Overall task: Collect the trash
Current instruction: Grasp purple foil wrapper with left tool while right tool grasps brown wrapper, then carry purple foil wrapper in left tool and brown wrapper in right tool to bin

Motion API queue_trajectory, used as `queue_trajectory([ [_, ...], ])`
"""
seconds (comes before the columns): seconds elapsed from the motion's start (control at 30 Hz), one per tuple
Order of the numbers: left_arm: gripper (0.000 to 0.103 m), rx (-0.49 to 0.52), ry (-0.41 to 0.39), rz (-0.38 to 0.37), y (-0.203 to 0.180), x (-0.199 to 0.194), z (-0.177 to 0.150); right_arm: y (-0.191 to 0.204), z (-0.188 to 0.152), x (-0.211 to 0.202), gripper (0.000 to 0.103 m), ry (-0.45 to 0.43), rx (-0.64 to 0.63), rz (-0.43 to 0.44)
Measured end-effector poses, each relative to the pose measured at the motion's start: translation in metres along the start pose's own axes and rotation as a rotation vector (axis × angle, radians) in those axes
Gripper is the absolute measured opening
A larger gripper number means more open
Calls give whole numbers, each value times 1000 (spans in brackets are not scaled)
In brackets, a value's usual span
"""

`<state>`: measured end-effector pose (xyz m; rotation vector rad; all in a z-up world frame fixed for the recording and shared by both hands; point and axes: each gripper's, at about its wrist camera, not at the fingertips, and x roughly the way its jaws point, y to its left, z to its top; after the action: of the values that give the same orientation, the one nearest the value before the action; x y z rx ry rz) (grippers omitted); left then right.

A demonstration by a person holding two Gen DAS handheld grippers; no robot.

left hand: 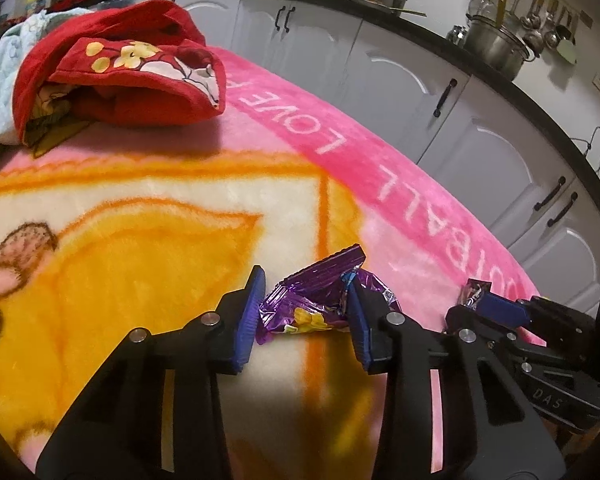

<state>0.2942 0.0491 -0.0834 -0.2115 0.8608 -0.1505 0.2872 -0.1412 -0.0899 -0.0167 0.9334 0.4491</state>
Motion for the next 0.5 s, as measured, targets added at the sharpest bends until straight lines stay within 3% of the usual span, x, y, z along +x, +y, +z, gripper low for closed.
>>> queue_trajectory([
  [0.5,26,56,-5,-5,-38,-23,-29,-12,-37,-57,26,-43,-77,29],
])
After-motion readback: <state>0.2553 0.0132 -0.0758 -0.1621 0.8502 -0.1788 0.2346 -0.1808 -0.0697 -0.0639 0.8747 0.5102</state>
